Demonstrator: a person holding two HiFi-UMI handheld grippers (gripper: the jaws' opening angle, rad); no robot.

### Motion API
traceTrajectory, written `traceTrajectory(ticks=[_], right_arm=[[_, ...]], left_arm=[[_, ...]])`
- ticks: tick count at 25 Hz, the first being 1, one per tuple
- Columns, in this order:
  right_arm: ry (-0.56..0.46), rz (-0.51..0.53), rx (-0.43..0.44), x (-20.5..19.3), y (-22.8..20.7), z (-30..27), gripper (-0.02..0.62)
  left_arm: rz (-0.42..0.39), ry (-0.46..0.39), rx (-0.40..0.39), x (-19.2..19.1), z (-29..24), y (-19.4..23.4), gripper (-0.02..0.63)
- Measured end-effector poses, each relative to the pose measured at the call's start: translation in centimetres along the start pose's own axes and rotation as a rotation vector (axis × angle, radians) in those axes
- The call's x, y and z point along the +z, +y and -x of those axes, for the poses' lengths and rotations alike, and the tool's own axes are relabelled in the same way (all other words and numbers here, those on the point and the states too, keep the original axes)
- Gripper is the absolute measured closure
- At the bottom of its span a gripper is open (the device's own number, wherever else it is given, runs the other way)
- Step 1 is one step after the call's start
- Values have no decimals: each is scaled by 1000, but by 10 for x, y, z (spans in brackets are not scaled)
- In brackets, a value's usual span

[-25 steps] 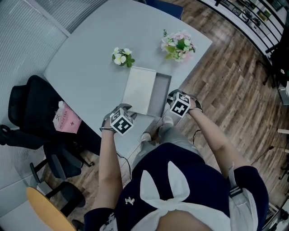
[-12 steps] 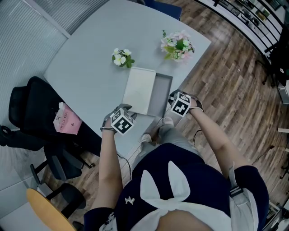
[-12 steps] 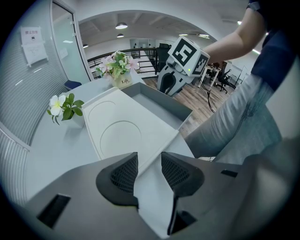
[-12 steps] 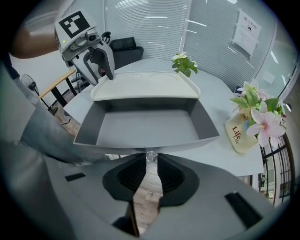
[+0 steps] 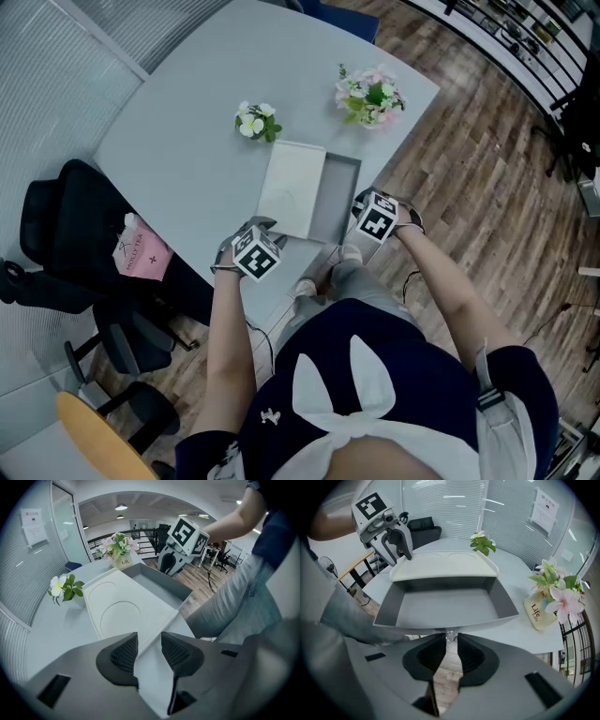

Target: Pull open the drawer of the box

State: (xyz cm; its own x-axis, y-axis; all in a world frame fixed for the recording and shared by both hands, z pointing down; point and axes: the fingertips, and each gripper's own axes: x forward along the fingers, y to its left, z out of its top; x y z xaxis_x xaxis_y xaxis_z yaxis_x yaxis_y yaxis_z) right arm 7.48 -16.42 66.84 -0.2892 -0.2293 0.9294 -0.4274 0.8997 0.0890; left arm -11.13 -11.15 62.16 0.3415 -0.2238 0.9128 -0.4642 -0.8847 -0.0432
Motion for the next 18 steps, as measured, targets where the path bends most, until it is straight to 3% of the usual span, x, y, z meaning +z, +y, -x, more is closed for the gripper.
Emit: traceTrajectory(ticks=[7,11,18], right_arm=[[-37,-91,-22,0,-1,0,508],[-52,-139,-20,-5,-1,-1,471],[-123,-225,-28,-3,3,16,472]], left_arm=[[-20,-3,6,-1,0,0,442],[-26,-1,-3,-1,-1,0,442],[4,-36,-9,1,1,0,440]])
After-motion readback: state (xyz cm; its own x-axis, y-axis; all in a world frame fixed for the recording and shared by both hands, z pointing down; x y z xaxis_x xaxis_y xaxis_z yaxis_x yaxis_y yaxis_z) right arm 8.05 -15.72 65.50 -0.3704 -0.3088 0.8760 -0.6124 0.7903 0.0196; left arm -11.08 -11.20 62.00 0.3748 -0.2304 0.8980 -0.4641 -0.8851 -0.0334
